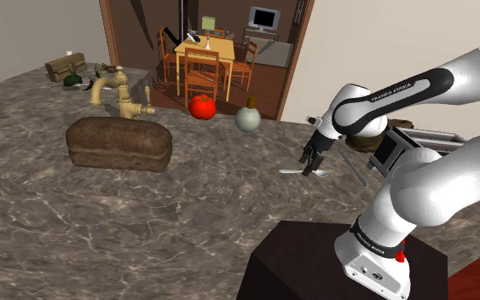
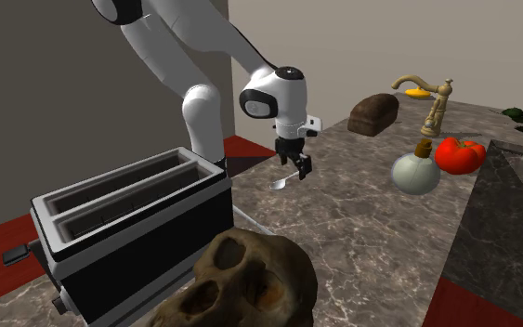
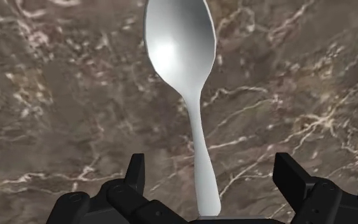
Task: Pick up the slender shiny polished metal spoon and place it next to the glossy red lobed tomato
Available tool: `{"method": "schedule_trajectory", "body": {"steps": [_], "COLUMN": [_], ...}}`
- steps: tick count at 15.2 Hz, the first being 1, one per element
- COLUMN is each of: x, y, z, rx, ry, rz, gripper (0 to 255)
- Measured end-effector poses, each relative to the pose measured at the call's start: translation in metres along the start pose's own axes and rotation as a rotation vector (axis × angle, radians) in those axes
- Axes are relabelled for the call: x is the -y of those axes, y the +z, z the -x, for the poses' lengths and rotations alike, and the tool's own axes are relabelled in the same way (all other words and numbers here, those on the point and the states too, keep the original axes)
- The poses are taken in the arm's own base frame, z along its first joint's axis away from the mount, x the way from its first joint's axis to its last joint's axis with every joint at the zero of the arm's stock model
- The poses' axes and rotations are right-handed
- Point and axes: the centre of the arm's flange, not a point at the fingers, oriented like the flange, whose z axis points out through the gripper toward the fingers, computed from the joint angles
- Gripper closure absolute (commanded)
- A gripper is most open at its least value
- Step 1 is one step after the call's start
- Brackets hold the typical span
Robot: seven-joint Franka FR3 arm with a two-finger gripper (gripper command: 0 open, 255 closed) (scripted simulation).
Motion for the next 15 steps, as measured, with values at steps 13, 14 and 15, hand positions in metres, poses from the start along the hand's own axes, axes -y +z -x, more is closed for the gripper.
{"method": "schedule_trajectory", "body": {"steps": [13,14,15], "x": [-0.0007,-0.0007,-0.0007], "y": [0.0084,0.0084,0.0084], "z": [0.0003,0.0003,0.0003], "rx": [0.0,0.0,0.0], "ry": [0.0,0.0,0.0], "rz": [0.001,0.001,0.001], "gripper": [255,255,255]}}
